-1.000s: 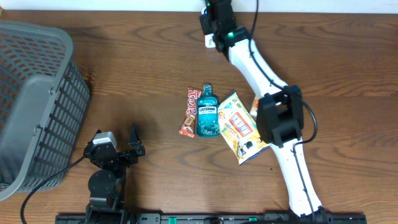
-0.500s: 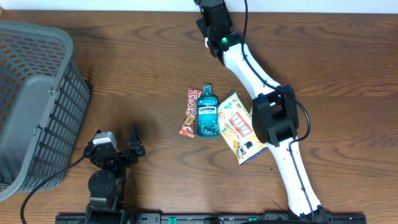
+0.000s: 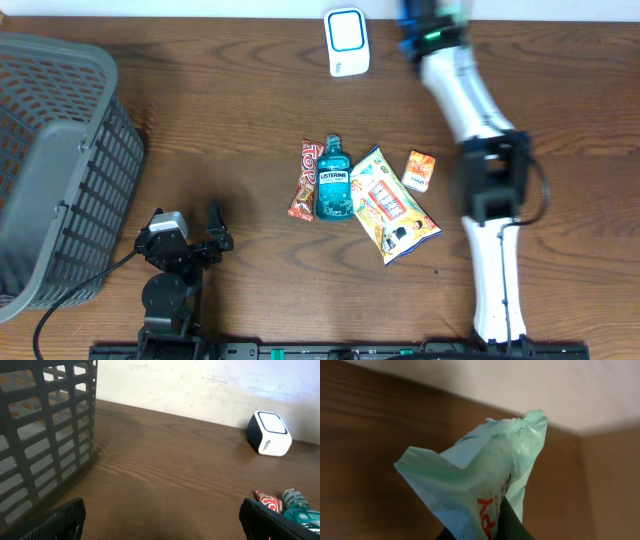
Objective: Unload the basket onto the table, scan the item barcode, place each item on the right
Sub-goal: 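Move the packet to the right table edge and release it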
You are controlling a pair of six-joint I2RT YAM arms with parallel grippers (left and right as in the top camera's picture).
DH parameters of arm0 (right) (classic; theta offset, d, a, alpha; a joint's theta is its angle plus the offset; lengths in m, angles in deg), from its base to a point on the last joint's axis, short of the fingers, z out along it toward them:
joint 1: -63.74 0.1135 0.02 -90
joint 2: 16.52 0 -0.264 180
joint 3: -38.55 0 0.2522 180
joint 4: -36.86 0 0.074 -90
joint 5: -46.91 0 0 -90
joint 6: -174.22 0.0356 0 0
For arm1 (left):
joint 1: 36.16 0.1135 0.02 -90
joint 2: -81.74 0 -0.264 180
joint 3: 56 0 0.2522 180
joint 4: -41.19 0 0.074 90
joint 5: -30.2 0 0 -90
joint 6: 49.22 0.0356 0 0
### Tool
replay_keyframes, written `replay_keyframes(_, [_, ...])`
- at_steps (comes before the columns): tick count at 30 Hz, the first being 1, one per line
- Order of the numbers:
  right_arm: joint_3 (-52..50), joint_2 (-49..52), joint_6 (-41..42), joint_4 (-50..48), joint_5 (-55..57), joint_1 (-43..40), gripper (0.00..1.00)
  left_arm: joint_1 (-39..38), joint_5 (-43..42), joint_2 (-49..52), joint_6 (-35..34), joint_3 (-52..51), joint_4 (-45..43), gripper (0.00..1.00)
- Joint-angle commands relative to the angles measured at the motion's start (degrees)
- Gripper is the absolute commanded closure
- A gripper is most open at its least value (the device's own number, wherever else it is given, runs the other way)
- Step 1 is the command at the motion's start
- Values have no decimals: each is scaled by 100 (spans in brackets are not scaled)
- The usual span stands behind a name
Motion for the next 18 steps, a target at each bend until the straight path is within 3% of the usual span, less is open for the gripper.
replay_keyframes(1, [144, -417, 323, 354, 332, -791, 99, 26, 111, 7, -48, -111, 214, 2])
replay_keyframes(16, [-1143, -409, 555, 560, -391, -3757, 99, 24, 111, 7, -48, -111, 214, 2])
replay_keyframes(18, [-1143, -413, 774, 560, -417, -3939, 93, 24, 111, 7, -50, -111, 214, 2])
